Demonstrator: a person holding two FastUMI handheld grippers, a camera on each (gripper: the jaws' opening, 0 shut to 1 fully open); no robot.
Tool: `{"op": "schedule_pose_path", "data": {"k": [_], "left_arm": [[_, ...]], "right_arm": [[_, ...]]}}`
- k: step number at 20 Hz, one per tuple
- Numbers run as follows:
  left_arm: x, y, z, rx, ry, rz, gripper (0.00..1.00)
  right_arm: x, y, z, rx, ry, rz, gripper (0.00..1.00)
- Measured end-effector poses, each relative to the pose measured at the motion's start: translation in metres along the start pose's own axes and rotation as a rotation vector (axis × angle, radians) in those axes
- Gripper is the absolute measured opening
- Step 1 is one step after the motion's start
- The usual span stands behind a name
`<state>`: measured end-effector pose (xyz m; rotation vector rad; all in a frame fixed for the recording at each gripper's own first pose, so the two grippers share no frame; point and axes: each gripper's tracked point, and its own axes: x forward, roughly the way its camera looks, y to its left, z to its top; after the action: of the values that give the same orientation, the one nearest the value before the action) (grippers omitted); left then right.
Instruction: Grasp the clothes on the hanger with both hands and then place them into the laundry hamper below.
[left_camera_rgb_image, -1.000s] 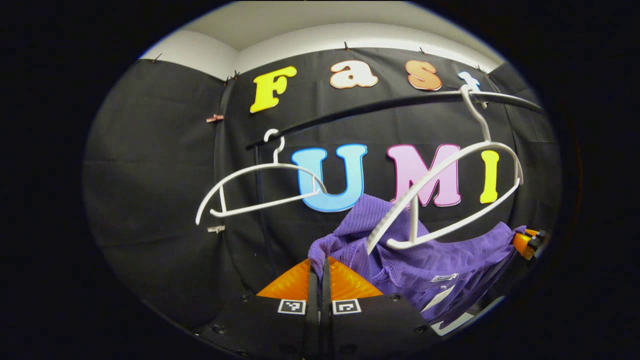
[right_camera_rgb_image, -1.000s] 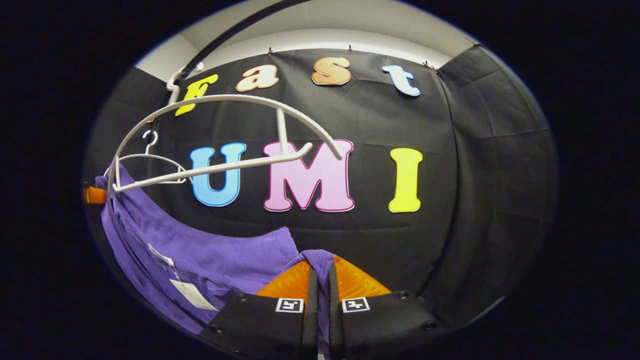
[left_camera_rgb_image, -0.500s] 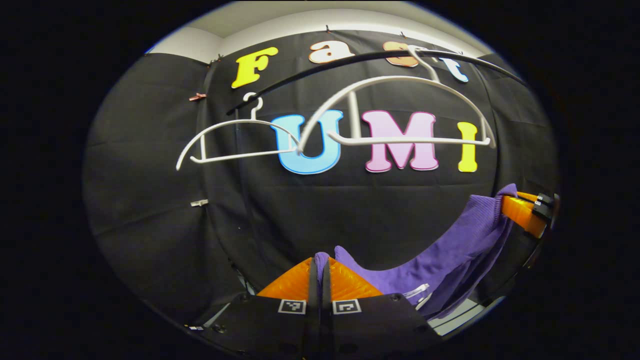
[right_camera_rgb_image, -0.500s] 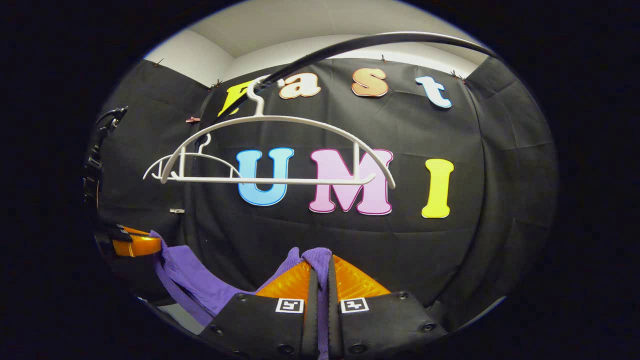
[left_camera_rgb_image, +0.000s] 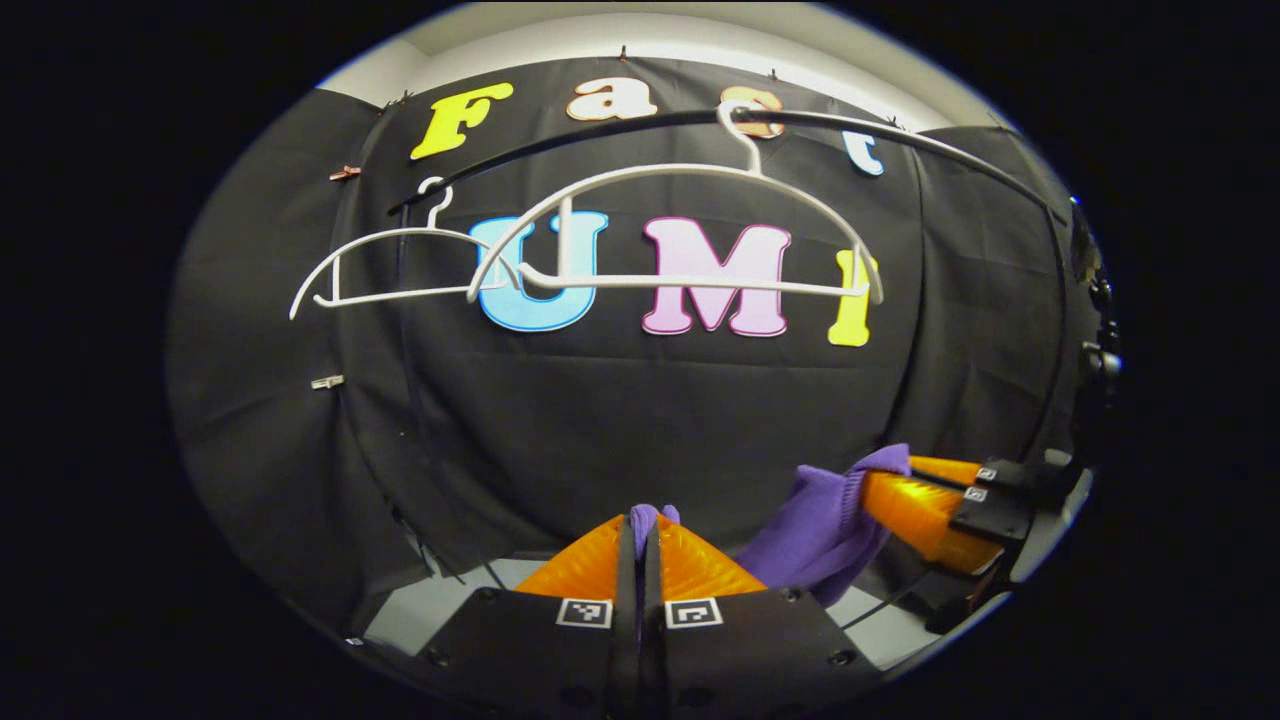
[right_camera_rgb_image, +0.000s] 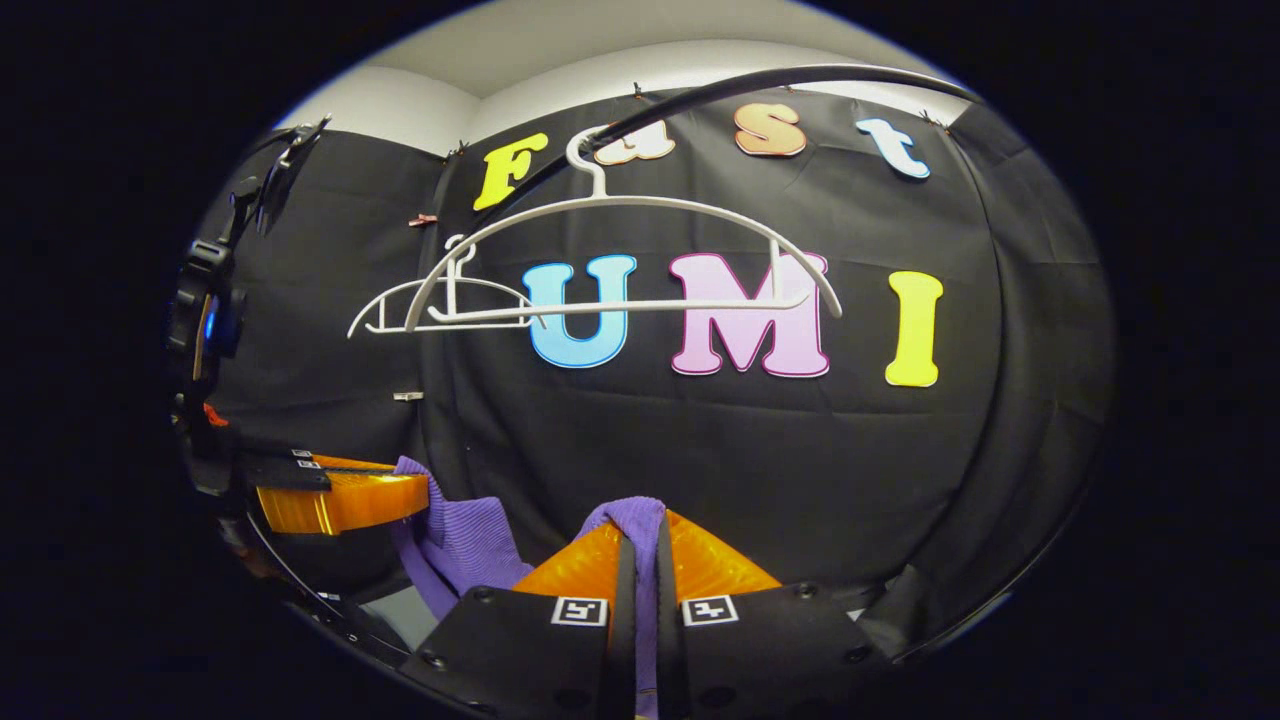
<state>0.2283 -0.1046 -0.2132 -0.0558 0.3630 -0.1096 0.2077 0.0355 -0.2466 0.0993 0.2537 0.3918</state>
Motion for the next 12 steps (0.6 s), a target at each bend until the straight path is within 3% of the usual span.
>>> {"op": "schedule_pose_path", "data": {"k": [4, 9, 12], "left_arm": [[-0.010, -0.017, 0.006, -0.009, 0.005, -0.063, 0.05], [-0.032, -0.025, 0.048, -0.024, -0.065, -0.101, 0.05], [-0.032, -0.023, 0.049, -0.011, -0.077, -0.109, 0.05]], "right_arm": [[-0.007, 0.001, 0.007, 0.007, -0.001, 0.013, 0.13], [-0.021, 0.004, 0.053, -0.009, -0.074, 0.046, 0.13], [-0.018, 0.004, 0.055, 0.005, -0.069, 0.062, 0.13]]}}
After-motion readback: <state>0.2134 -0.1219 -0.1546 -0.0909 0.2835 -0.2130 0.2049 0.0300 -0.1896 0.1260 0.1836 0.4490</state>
